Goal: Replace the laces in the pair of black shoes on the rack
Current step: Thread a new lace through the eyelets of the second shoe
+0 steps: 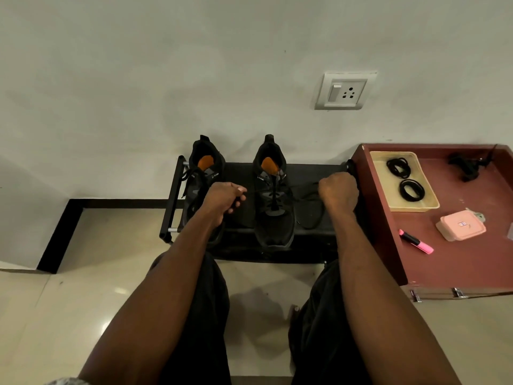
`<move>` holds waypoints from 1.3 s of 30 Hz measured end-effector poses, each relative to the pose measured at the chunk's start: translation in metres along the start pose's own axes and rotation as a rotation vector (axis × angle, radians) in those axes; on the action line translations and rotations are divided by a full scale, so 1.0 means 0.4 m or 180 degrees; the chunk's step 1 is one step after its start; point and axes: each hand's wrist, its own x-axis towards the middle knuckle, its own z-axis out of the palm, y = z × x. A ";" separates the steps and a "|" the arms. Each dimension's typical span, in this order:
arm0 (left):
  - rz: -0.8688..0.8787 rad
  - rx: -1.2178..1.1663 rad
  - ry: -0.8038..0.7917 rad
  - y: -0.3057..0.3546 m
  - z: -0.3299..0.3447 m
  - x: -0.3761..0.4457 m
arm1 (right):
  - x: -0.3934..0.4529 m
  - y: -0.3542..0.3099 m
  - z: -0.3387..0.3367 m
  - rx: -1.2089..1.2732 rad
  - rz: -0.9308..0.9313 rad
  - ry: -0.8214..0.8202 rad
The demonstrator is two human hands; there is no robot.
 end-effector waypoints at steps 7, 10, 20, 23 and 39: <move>0.0517 -0.0248 -0.0453 0.004 0.069 -0.016 | -0.060 -0.081 0.058 0.0938 -0.0957 -0.1540; 0.0655 -0.0182 -0.0318 0.006 0.084 -0.019 | -0.087 -0.099 0.082 0.0829 -0.1210 -0.2084; 0.0325 -0.0455 -0.0482 0.012 0.095 0.002 | -0.057 -0.065 0.113 0.1095 -0.0920 -0.1700; 0.0418 -0.0504 -0.0251 0.006 0.091 0.014 | -0.062 -0.063 0.118 0.1306 -0.0905 -0.1728; 0.0255 -0.0564 0.0221 0.002 0.127 0.050 | -0.059 -0.063 0.167 0.1366 -0.0898 -0.0851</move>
